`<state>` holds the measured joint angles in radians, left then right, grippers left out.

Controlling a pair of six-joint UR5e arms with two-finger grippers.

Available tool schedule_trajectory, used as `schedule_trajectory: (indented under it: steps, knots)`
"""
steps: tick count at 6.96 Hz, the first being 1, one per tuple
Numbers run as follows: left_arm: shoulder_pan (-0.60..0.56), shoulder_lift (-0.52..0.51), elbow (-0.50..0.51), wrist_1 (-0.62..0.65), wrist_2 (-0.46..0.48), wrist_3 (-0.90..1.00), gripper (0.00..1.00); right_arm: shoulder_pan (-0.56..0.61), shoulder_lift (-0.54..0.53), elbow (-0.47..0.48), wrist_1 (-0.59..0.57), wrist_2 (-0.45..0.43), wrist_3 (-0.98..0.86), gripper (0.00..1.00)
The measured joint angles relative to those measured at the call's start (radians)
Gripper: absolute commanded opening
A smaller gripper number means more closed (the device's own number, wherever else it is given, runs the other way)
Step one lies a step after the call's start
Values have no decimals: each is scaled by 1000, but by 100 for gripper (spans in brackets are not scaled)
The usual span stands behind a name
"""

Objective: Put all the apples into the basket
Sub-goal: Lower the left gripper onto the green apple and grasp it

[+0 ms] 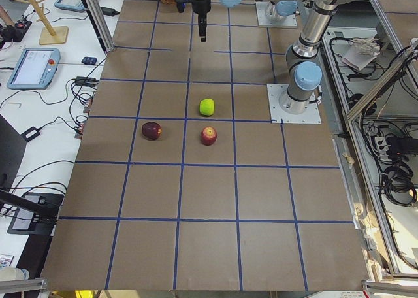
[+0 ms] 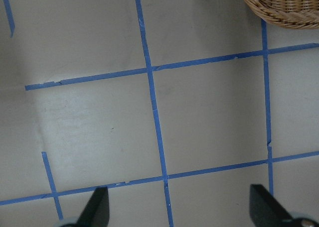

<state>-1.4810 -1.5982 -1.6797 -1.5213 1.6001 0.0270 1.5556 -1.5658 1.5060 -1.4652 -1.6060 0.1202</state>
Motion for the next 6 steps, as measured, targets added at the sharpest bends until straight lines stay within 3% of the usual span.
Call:
schedule_trajectory:
  steps: [4, 6]
  knots:
    - [227, -120, -328, 489, 57, 366, 100, 1, -1, 3, 0, 0, 0, 100]
    - [278, -165, -390, 538, 65, 396, 100, 1, 0, 3, -1, 0, -3, 100]
